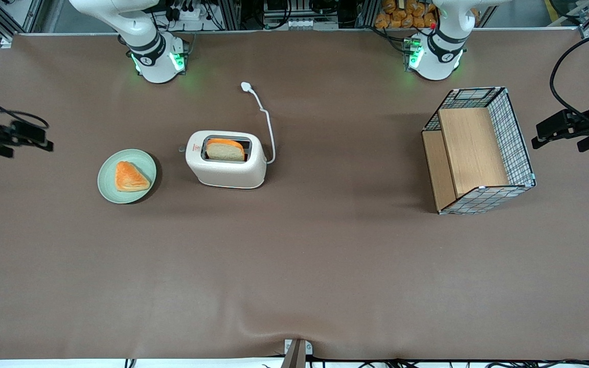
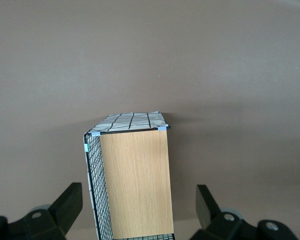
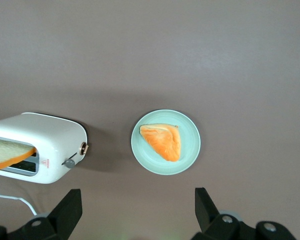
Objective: Press toaster button with right arm
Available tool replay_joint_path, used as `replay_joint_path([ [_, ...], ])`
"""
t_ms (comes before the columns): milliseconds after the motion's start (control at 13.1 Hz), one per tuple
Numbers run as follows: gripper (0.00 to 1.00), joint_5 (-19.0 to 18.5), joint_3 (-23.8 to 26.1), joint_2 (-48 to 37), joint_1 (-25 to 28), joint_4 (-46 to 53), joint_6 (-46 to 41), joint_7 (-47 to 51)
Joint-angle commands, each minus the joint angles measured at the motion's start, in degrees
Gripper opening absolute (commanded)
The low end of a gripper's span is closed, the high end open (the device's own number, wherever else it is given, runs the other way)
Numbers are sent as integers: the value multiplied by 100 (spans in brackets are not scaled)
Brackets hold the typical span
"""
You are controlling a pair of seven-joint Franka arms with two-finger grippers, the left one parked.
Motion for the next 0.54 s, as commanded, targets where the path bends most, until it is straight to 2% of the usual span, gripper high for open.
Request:
replay_joint_path([
  [0, 100, -266, 160, -132, -143, 363, -408, 275],
  [76, 100, -258, 238, -141, -335, 417, -426, 284],
  [229, 100, -275, 895, -351, -957, 374, -759, 607],
  [306, 100, -353, 1090, -413, -1013, 373, -804, 801],
  [459, 100, -424, 1109, -492, -882, 373, -866, 969],
])
